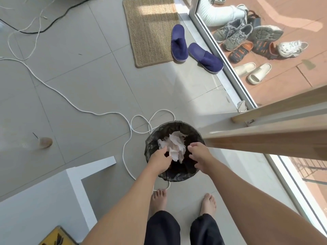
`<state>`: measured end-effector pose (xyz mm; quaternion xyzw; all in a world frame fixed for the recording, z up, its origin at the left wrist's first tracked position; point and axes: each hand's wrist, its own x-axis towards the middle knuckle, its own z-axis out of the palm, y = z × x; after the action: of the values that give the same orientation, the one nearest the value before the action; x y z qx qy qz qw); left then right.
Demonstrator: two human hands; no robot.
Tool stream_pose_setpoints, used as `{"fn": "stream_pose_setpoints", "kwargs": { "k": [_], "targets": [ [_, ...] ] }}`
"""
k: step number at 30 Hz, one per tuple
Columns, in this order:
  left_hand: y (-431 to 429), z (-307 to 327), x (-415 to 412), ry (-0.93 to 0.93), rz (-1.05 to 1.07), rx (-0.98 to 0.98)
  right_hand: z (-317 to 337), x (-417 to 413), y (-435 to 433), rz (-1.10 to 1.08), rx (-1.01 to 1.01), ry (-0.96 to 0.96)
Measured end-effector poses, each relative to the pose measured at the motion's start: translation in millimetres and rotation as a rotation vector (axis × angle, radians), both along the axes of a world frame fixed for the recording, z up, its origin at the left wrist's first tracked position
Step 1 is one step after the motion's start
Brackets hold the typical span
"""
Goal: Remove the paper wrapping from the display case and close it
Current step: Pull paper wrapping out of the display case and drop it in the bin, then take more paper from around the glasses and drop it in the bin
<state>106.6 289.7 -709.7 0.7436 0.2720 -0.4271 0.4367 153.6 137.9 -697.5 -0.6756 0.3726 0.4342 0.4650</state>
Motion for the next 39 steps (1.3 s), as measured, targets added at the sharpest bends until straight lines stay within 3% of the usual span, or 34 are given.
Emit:
{"fn": "stream_pose_setpoints", "kwargs": {
  "k": [8, 15, 19, 27, 32, 39],
  "targets": [
    [13.7, 78.0, 6.4, -0.179, 0.008, 0.177, 85.4, -1.5, 3.1, 0.536, -0.231, -0.318],
    [21.1, 209.1, 34.6, -0.414, -0.159, 0.319, 216.1, 16.6, 16.0, 0.834, -0.375, -0.561],
    [21.5, 293.0, 45.3, -0.576, -0.305, 0.39, 306.1, 21.7, 17.2, 0.855, -0.444, -0.717],
    [12.4, 462.6, 53.1, -0.994, -0.337, 0.485, 481.5, -0.2, -0.1, 0.973, -0.563, -1.091],
    [-22.6, 565.3, 44.7, -1.29, -0.262, 0.419, 582.4, -33.5, -44.4, 0.928, -0.629, -1.312],
    [-117.1, 654.1, 23.0, -1.697, -0.385, 0.229, 690.4, -91.4, -130.9, 0.718, -0.828, -1.49]
  ]
}}
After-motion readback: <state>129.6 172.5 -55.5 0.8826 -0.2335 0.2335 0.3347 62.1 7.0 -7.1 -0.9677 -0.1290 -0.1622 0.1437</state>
